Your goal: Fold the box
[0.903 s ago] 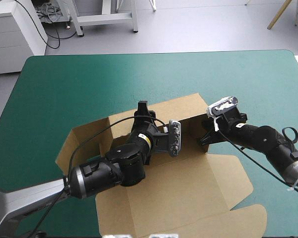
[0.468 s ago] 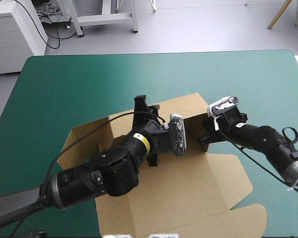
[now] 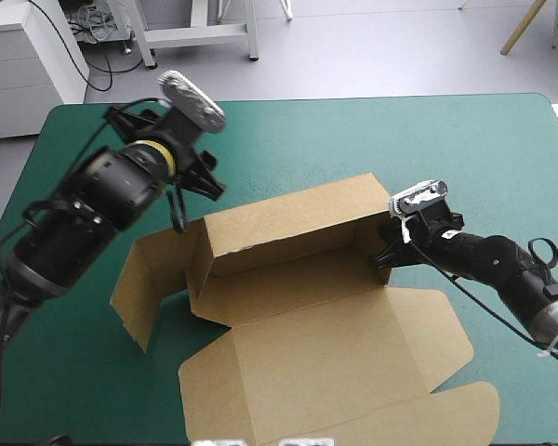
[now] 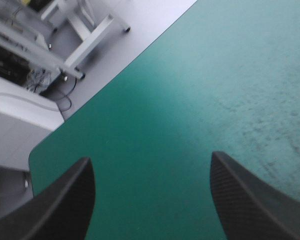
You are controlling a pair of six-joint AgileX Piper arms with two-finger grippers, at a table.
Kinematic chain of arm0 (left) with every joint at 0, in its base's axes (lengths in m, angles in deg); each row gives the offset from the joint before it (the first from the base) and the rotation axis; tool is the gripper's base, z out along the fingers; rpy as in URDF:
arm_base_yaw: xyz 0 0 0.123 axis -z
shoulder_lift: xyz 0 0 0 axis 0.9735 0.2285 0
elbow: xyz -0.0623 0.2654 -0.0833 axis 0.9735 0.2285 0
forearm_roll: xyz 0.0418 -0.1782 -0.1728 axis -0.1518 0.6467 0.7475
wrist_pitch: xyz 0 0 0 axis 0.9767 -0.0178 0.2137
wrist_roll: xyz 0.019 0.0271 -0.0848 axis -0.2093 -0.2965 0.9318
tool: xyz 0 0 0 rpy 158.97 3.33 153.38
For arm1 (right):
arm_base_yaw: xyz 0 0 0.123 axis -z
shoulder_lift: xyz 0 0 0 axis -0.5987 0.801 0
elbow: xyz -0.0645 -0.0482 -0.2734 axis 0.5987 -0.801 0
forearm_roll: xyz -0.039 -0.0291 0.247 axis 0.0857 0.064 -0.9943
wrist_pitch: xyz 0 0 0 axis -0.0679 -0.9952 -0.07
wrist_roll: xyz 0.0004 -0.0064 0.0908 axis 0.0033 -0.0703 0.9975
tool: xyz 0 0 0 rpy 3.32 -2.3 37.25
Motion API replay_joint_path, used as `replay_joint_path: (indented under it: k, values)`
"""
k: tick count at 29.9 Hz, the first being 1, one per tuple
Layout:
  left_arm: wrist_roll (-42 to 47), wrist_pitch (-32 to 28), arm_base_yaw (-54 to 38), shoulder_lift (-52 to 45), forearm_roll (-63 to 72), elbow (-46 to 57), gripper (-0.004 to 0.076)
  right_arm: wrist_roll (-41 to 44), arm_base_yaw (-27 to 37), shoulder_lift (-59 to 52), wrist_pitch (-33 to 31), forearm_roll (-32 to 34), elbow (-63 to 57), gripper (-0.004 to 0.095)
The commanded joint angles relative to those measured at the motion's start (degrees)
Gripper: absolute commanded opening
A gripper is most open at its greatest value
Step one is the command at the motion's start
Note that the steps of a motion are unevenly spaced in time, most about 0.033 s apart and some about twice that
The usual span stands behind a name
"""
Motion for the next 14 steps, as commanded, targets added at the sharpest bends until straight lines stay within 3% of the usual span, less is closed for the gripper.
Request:
replay_joint_path:
  k: [1, 8, 14]
  values:
    - [-1.6, -0.6, -10.0, -3.2, 4.4, -2.7, 0.0472, 1.6, -0.1, -1.6, 1.3, -1.4, 1.6, -0.0019]
    - [-5.0, -0.8, -33.6, -5.3, 18.0, 0.9, 0.0472, 4.9, 0.0, -1.6, 1.5, 1.7, 2.1, -0.0019]
    - [-8.0, -6.1, -46.3, -6.4, 31.0, 14.3, 0.0455, 14.9, 0.0, -1.6, 1.3, 10.3, 4.1, -0.0019]
